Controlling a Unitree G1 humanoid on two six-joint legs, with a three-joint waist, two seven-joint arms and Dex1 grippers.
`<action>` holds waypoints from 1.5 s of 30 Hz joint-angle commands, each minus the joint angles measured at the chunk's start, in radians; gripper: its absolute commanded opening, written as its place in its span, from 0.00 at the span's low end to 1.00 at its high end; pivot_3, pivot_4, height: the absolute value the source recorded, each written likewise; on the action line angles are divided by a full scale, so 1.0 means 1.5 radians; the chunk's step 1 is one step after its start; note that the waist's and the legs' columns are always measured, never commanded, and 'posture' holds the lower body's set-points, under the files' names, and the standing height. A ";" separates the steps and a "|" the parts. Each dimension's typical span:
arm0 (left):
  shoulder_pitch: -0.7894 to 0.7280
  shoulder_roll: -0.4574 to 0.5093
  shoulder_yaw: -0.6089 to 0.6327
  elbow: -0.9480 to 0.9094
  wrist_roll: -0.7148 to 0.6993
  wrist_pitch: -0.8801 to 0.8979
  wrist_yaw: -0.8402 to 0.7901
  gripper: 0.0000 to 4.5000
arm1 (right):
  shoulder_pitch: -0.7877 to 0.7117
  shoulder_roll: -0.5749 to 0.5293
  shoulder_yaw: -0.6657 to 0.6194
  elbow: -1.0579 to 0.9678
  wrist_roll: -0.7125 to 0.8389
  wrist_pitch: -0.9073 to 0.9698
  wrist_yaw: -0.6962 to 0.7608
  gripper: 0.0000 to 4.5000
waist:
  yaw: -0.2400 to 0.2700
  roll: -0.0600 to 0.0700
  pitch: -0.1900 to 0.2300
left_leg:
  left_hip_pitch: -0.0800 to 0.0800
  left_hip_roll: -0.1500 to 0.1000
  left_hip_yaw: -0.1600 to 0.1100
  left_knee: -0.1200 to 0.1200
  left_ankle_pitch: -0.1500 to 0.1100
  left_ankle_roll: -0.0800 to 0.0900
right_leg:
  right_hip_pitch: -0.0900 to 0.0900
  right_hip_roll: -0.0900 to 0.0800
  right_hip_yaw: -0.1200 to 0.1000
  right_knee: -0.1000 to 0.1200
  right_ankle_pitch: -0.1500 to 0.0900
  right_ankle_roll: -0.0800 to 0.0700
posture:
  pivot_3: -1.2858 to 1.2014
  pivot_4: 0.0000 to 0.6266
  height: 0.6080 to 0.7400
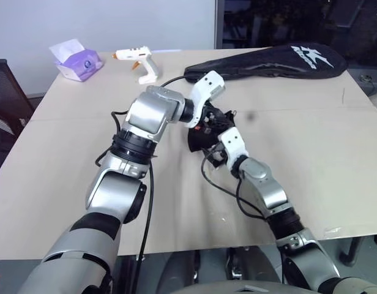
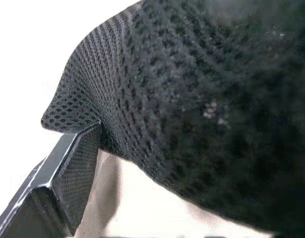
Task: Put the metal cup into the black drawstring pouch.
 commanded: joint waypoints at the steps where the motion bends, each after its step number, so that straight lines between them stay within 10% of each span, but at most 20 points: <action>1: -0.007 0.006 -0.015 -0.015 0.029 0.000 0.048 0.32 | -0.006 0.003 0.002 -0.036 -0.002 -0.003 -0.004 1.00 | 0.000 0.000 0.000 | 0.000 0.000 0.000 0.000 0.000 0.000 | 0.000 0.000 0.000 0.000 0.000 0.000 | 0.52 0.24 1.00; 10: -0.001 -0.018 -0.019 -0.042 0.025 0.032 0.105 0.32 | -0.001 0.003 0.003 -0.046 -0.005 0.001 -0.003 1.00 | 0.002 0.000 0.000 | 0.000 0.000 0.000 0.000 0.000 0.000 | 0.000 0.000 0.000 0.000 0.000 0.000 | 0.52 0.24 1.00; 14: -0.002 -0.034 0.022 -0.023 -0.003 0.010 0.111 0.01 | 0.002 0.002 0.003 -0.050 -0.005 0.003 -0.003 1.00 | 0.001 0.000 0.000 | 0.000 0.000 0.000 0.000 0.000 0.000 | 0.000 0.000 0.000 0.000 0.000 0.000 | 0.52 0.24 1.00; 31: -0.228 0.037 0.160 0.382 -0.104 -0.179 -0.134 0.01 | 0.156 -0.069 -0.078 -0.324 0.050 0.127 -0.006 1.00 | 0.003 0.000 0.000 | -0.001 0.000 0.000 0.000 0.000 0.000 | 0.000 0.000 0.000 -0.001 0.000 0.000 | 0.52 0.24 1.00; 45: -0.241 0.061 0.113 0.485 -0.002 -0.345 -0.253 0.01 | 0.073 -0.036 -0.094 -0.205 0.068 0.092 -0.028 1.00 | 0.001 0.000 0.000 | -0.001 0.000 0.000 -0.001 0.000 0.000 | 0.000 0.000 0.000 -0.002 0.000 0.000 | 0.52 0.24 1.00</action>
